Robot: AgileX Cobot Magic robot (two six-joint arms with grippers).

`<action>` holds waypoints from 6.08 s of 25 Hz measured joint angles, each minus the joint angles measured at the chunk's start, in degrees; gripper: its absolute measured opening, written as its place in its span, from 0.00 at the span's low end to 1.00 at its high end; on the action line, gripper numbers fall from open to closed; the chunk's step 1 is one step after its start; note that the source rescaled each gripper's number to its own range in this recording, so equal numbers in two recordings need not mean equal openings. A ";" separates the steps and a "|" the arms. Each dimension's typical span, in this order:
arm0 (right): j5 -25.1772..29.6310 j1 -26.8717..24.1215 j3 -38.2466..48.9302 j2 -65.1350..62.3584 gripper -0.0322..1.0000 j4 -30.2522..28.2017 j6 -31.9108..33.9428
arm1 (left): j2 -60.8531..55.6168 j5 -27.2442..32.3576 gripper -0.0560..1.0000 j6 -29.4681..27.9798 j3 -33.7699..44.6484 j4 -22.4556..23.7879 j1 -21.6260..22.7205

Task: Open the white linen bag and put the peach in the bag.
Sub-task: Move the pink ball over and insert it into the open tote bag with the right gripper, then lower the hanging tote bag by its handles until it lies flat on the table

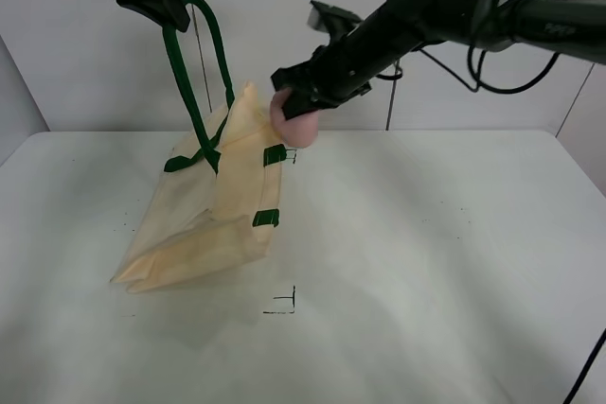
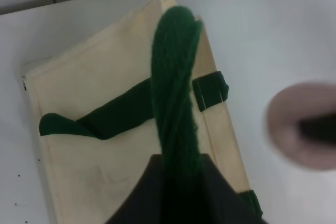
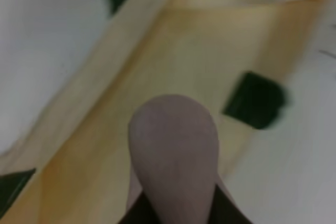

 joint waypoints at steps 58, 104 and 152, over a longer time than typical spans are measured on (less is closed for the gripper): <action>2.59 4.65 -0.17 7.12 1.00 -24.08 16.53 | 0.00 0.00 0.05 0.08 0.00 -0.71 0.00; 23.21 -21.67 34.16 -35.46 1.00 -30.35 24.34 | 0.00 0.00 0.05 0.00 0.00 -0.76 0.00; 12.92 -21.67 77.18 -122.06 1.00 -35.69 26.68 | 24.40 -0.49 0.24 0.00 0.06 -3.76 0.00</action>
